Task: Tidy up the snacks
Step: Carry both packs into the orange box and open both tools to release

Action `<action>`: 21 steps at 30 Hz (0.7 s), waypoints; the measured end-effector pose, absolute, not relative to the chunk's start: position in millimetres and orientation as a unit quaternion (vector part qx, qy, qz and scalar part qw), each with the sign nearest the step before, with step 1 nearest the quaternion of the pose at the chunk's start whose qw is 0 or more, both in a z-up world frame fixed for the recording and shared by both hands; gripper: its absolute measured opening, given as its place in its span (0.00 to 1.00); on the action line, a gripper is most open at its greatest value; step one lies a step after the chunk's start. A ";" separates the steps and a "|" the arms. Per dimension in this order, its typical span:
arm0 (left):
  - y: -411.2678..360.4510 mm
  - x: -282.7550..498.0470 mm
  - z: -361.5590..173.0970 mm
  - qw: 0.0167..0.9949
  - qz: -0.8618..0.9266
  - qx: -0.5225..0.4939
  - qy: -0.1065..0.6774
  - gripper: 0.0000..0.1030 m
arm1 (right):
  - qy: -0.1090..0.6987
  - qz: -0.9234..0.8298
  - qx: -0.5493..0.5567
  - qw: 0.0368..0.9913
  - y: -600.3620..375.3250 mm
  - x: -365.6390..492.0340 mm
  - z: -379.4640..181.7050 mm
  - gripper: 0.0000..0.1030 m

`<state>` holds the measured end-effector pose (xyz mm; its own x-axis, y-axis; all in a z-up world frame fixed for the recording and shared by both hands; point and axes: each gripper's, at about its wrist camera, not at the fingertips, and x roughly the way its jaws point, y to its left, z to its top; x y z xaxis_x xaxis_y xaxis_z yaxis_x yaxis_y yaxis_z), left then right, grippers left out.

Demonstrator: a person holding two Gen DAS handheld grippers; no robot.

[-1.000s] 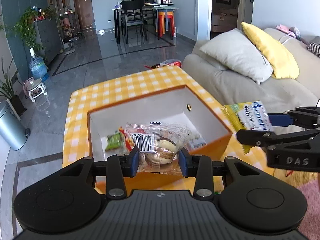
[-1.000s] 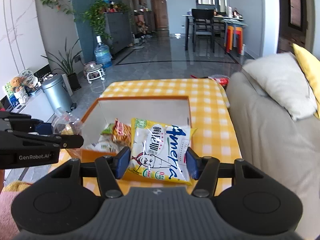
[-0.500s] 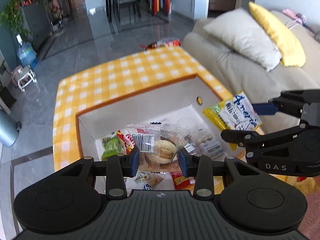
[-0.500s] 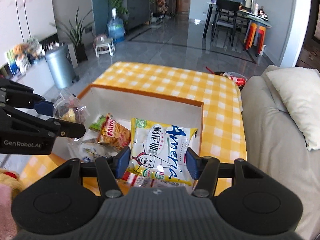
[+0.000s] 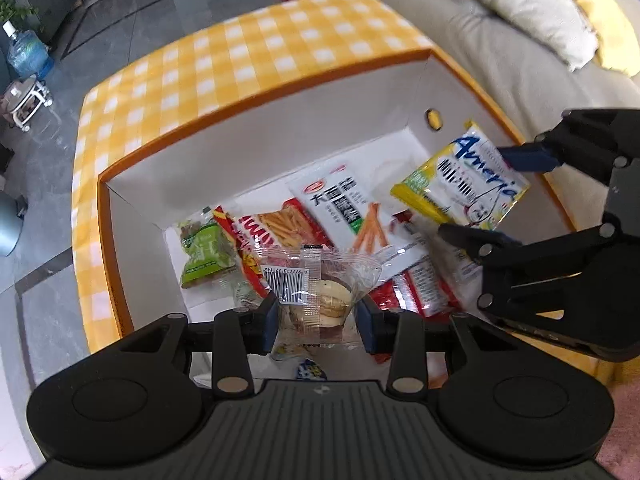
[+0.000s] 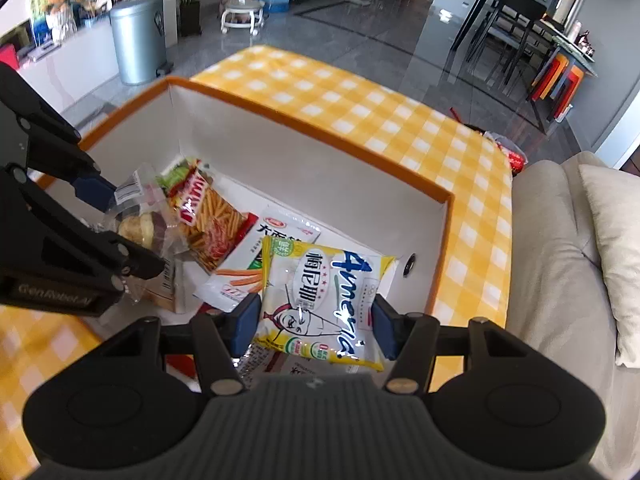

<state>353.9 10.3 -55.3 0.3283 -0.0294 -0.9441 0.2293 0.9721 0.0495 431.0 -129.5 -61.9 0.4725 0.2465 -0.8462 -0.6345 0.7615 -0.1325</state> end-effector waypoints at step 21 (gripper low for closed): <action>8.3 387.3 -94.5 0.778 -0.069 0.100 0.616 0.43 | 0.483 0.250 -0.283 0.790 -108.7 458.6 -98.2 0.55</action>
<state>387.3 8.3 -94.5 0.2305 0.0166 -0.9729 0.2310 0.9703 0.0713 458.6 -108.7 -98.2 0.4094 0.1215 -0.9042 -0.6676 0.7155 -0.2061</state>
